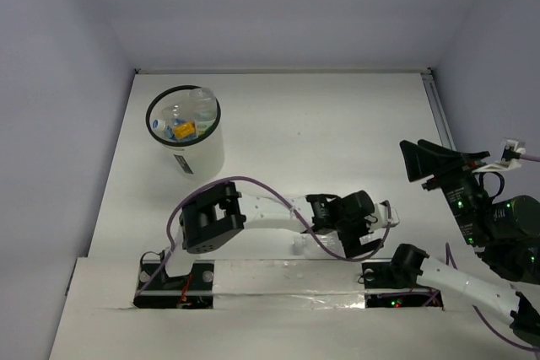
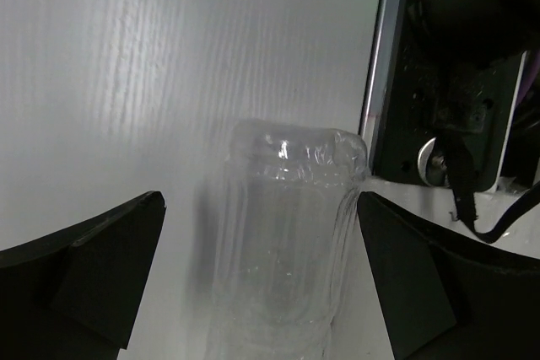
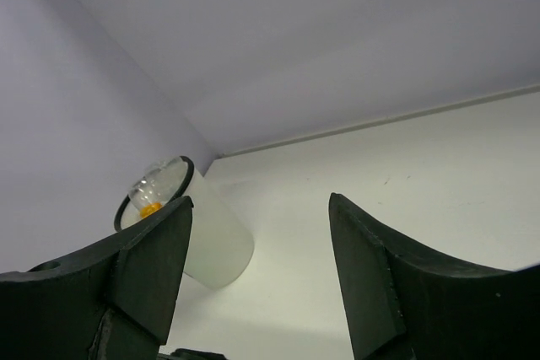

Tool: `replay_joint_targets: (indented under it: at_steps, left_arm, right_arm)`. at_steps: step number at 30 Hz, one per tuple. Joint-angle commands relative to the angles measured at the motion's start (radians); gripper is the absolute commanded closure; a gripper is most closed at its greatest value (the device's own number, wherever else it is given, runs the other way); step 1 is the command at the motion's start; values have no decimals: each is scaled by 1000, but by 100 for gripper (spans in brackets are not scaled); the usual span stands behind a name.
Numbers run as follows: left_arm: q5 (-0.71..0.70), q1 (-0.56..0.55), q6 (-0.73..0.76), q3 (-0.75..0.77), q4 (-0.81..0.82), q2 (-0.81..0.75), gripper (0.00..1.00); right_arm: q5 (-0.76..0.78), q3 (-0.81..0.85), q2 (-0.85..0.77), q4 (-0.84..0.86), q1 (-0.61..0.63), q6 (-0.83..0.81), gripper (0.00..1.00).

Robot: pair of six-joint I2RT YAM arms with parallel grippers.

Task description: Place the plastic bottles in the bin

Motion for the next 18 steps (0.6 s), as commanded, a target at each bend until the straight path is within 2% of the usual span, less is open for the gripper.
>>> replay_joint_targets:
  at_steps: [1, 4, 6, 8, 10, 12, 15, 18]
  left_arm:
    - [60, -2, 39, 37, -78, 23, 1]
    - [24, -2, 45, 42, -87, 66, 6]
    - [-22, -2, 45, 45, -70, 82, 16]
    - [-59, -2, 43, 46, -44, 77, 21]
    - [-125, -2, 34, 25, -15, 30, 35]
    - [-185, 13, 11, -12, 32, -60, 44]
    - [-251, 55, -18, -64, 98, -218, 52]
    - [-337, 114, -61, -87, 123, -385, 53]
  right_arm:
    - [6, -7, 2, -5, -4, -18, 29]
    - [9, -13, 2, -2, -4, -21, 29]
    - [6, -18, 4, 6, -4, -23, 29]
    - [-1, -25, 2, 8, -4, -23, 29]
    - [-9, -31, 1, 14, -4, -26, 29]
    - [-14, -42, -3, 20, -4, -27, 29]
    - [-20, -59, 5, 41, -4, -29, 29]
    - [-35, -76, 30, 69, -4, -29, 29]
